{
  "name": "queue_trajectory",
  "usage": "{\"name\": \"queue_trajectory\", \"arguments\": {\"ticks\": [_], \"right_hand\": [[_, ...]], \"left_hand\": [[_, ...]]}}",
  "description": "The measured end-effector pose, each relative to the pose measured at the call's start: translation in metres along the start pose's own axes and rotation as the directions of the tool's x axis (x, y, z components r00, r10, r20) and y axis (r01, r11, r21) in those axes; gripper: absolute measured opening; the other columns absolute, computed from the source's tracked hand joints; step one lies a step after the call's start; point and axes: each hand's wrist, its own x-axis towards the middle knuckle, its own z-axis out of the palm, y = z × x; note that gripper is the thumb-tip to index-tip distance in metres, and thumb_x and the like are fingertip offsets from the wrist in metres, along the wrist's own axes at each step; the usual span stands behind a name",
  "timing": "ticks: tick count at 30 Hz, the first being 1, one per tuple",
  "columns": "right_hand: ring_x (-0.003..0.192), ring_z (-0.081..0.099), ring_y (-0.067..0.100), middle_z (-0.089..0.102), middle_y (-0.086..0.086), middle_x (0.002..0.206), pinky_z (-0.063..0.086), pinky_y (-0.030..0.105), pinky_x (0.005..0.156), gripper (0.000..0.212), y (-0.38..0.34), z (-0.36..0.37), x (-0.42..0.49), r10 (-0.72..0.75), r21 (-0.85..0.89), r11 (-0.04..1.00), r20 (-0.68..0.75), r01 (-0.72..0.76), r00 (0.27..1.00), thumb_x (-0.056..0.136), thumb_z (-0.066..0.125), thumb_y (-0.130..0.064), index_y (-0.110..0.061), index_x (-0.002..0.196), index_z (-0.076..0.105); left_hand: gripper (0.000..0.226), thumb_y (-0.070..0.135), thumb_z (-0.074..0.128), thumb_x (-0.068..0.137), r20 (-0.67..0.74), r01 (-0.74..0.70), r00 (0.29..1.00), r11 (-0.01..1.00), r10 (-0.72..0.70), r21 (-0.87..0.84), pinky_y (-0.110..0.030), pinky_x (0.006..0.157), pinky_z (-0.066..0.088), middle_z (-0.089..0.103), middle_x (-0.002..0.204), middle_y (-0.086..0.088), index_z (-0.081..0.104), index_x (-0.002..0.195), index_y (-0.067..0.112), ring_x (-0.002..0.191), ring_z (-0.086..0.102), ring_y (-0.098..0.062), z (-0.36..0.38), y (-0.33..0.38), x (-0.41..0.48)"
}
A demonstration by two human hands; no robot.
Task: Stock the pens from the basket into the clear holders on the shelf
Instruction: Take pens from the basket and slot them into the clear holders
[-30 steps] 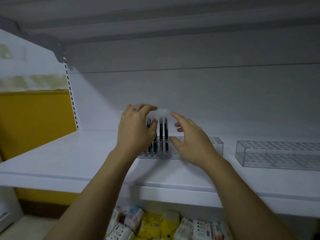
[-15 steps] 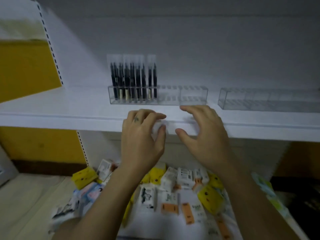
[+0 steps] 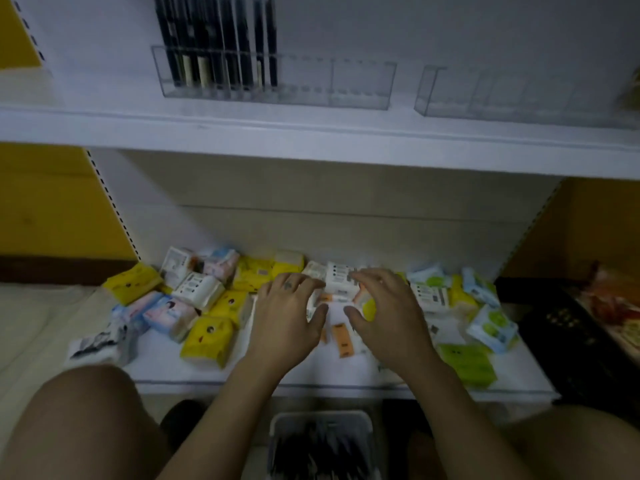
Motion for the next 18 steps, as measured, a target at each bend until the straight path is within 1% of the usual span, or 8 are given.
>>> {"name": "queue_trajectory", "arguments": {"ticks": [3, 6, 8, 10, 12, 15, 16, 18], "right_hand": [[0.131, 0.039, 0.017, 0.043, -0.006, 0.140, 0.031, 0.029, 0.108, 0.051, 0.022, 0.025, -0.019, 0.099, -0.055, 0.994, 0.181, -0.091, 0.979, 0.088, 0.064, -0.033, -0.026, 0.136, 0.050], [0.132, 0.036, 0.017, 0.039, -0.004, 0.144, 0.030, 0.028, 0.108, 0.053, 0.039, 0.049, -0.040, 0.177, -0.078, 0.984, 0.315, -0.160, 0.932, 0.091, 0.061, -0.035, -0.026, 0.140, 0.045], [0.132, 0.036, 0.018, 0.039, -0.003, 0.144, 0.031, 0.028, 0.106, 0.052, 0.050, 0.067, -0.057, 0.230, -0.079, 0.973, 0.402, -0.217, 0.886, 0.091, 0.061, -0.034, -0.024, 0.140, 0.044], [0.130, 0.039, 0.020, 0.041, 0.000, 0.141, 0.035, 0.031, 0.105, 0.051, 0.061, 0.083, -0.073, 0.299, -0.055, 0.948, 0.485, -0.312, 0.822, 0.091, 0.062, -0.032, -0.022, 0.138, 0.046], [0.123, 0.046, 0.023, 0.046, 0.004, 0.135, 0.042, 0.034, 0.101, 0.047, 0.073, 0.099, -0.089, 0.385, -0.015, 0.891, 0.554, -0.454, 0.738, 0.090, 0.066, -0.028, -0.019, 0.133, 0.051], [0.110, 0.057, 0.023, 0.059, 0.005, 0.121, 0.048, 0.032, 0.087, 0.032, 0.087, 0.117, -0.112, 0.454, 0.019, 0.795, 0.644, -0.606, 0.616, 0.090, 0.065, -0.021, -0.011, 0.120, 0.060], [0.108, 0.058, 0.023, 0.061, 0.007, 0.119, 0.048, 0.032, 0.083, 0.028, 0.089, 0.122, -0.118, 0.460, 0.006, 0.773, 0.684, -0.635, 0.566, 0.092, 0.062, -0.020, -0.008, 0.118, 0.060], [0.108, 0.056, 0.032, 0.059, 0.020, 0.118, 0.047, 0.040, 0.084, 0.027, 0.095, 0.132, -0.125, 0.470, -0.034, 0.743, 0.737, -0.668, 0.485, 0.096, 0.055, -0.017, 0.002, 0.114, 0.059]], "left_hand": [[0.034, 0.038, 0.059, 0.085, 0.153, 0.059, 0.987, 0.998, -0.057, -0.011, -0.041, 0.092, 0.040, 0.063, 0.115, 0.003, 0.063, 0.116, 0.025, 0.113, 0.053, -0.026, 0.030, -0.005, -0.023], [0.039, 0.040, 0.058, 0.088, 0.289, 0.137, 0.950, 0.990, -0.122, -0.030, -0.038, 0.098, 0.037, 0.057, 0.126, 0.005, 0.057, 0.124, 0.027, 0.123, 0.045, -0.022, 0.057, -0.013, -0.046], [0.041, 0.042, 0.055, 0.090, 0.365, 0.183, 0.916, 0.983, -0.166, -0.014, -0.035, 0.100, 0.035, 0.053, 0.132, 0.007, 0.053, 0.128, 0.029, 0.127, 0.041, -0.019, 0.074, -0.020, -0.062], [0.042, 0.040, 0.055, 0.090, 0.443, 0.235, 0.871, 0.972, -0.213, 0.004, -0.034, 0.100, 0.034, 0.052, 0.134, 0.006, 0.051, 0.130, 0.029, 0.128, 0.040, -0.018, 0.089, -0.026, -0.076], [0.042, 0.037, 0.058, 0.088, 0.527, 0.289, 0.812, 0.957, -0.250, 0.008, -0.035, 0.100, 0.037, 0.053, 0.133, 0.003, 0.053, 0.129, 0.027, 0.127, 0.041, -0.020, 0.103, -0.031, -0.089], [0.039, 0.035, 0.060, 0.087, 0.628, 0.369, 0.723, 0.930, -0.288, 0.002, -0.038, 0.098, 0.044, 0.057, 0.128, -0.002, 0.056, 0.125, 0.024, 0.121, 0.048, -0.024, 0.120, -0.035, -0.109], [0.038, 0.033, 0.060, 0.087, 0.667, 0.399, 0.683, 0.917, -0.299, 0.003, -0.038, 0.097, 0.046, 0.058, 0.127, -0.004, 0.057, 0.124, 0.022, 0.118, 0.051, -0.025, 0.124, -0.037, -0.114], [0.038, 0.029, 0.060, 0.089, 0.752, 0.468, 0.583, 0.884, -0.307, -0.003, -0.035, 0.094, 0.048, 0.060, 0.125, -0.006, 0.057, 0.125, 0.018, 0.115, 0.055, -0.027, 0.133, -0.040, -0.124]]}}
